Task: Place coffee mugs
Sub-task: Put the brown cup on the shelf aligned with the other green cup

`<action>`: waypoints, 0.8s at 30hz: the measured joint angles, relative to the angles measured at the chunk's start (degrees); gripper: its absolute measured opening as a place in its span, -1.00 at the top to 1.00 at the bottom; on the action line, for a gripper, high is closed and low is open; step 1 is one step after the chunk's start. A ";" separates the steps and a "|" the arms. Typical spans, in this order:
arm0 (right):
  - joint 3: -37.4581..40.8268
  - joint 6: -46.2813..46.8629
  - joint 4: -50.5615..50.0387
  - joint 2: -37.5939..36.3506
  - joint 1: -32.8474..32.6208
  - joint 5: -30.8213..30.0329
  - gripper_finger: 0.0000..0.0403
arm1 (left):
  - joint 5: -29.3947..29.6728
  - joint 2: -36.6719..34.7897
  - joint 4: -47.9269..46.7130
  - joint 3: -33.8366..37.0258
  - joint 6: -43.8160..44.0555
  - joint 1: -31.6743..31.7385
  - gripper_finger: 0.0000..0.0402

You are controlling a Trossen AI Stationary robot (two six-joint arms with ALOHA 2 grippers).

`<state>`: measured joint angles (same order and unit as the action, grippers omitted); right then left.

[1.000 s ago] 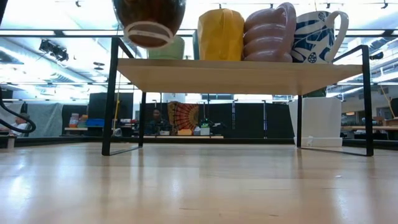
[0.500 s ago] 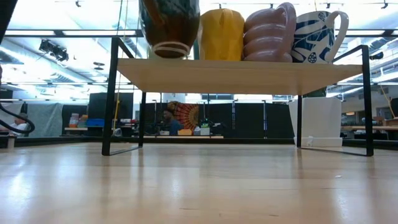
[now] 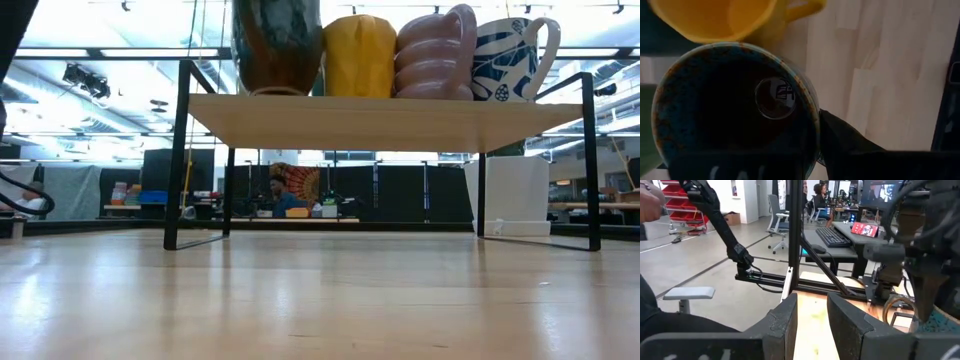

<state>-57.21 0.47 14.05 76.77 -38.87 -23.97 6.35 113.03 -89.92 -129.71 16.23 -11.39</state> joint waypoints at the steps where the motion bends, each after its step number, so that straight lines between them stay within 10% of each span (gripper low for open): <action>1: 0.00 -0.01 0.01 0.00 -0.13 0.00 0.44 | -0.13 0.02 0.03 0.76 0.00 -0.01 0.81; 24: 0.00 -0.07 0.41 -0.02 -1.46 0.04 0.44 | 1.61 -2.16 -0.08 4.02 1.18 0.75 0.80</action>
<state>-57.21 0.40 14.46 76.75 -40.34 -23.92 7.96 110.87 -90.01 -125.69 17.40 -10.64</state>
